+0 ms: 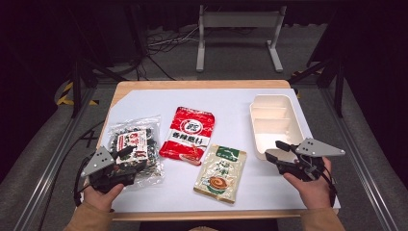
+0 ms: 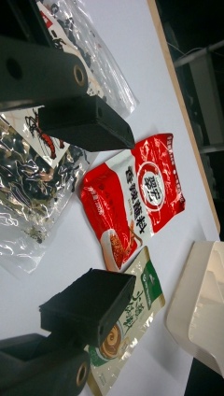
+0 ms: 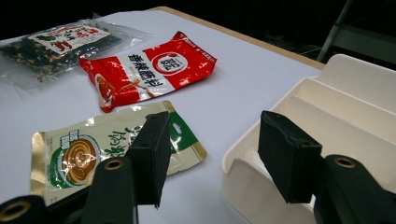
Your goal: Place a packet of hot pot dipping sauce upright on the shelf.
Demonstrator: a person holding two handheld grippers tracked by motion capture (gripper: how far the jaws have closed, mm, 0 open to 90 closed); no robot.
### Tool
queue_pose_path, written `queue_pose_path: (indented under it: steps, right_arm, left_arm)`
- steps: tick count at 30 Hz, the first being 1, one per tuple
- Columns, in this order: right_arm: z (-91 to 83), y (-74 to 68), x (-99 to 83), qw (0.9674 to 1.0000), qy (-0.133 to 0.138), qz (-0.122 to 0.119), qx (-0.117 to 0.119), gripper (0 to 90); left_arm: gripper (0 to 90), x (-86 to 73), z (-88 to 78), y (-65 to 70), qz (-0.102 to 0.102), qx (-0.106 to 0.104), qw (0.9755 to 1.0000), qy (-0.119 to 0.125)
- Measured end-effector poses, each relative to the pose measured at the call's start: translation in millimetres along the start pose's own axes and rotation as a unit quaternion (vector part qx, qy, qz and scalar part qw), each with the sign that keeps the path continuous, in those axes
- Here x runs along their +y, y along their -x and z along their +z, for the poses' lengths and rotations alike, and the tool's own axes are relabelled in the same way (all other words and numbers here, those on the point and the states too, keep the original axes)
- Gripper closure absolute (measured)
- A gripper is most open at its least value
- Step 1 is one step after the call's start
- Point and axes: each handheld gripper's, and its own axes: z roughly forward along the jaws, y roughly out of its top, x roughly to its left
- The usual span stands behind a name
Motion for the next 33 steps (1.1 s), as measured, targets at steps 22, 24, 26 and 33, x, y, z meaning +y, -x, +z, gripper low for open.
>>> queue_pose_path:
  steps: [22, 24, 26, 33]
  right_arm:
    - [42.8, -7.4, 33.3, 0.9981, -0.03, -0.028, 0.046, 44.7]
    - [45.6, -7.3, 34.7, 0.998, -0.033, -0.03, 0.045, 44.7]
    - [51.1, -6.8, 37.5, 0.9977, -0.038, -0.032, 0.046, 45.2]
    - [65.3, -5.9, 45.0, 0.9963, -0.05, -0.03, 0.063, 43.1]
  left_arm:
    - [29.2, -4.5, -1.3, -0.3, -0.001, 0.003, 0.9999, -0.014]
    - [29.1, -4.7, -1.4, -0.2, -0.001, 0.003, 0.9999, -0.014]
    - [29.1, -5.1, -1.7, 0.1, -0.003, 0.004, 0.9999, -0.014]
    - [28.0, -6.1, -1.3, -0.4, -0.004, 0.004, 0.9999, -0.013]
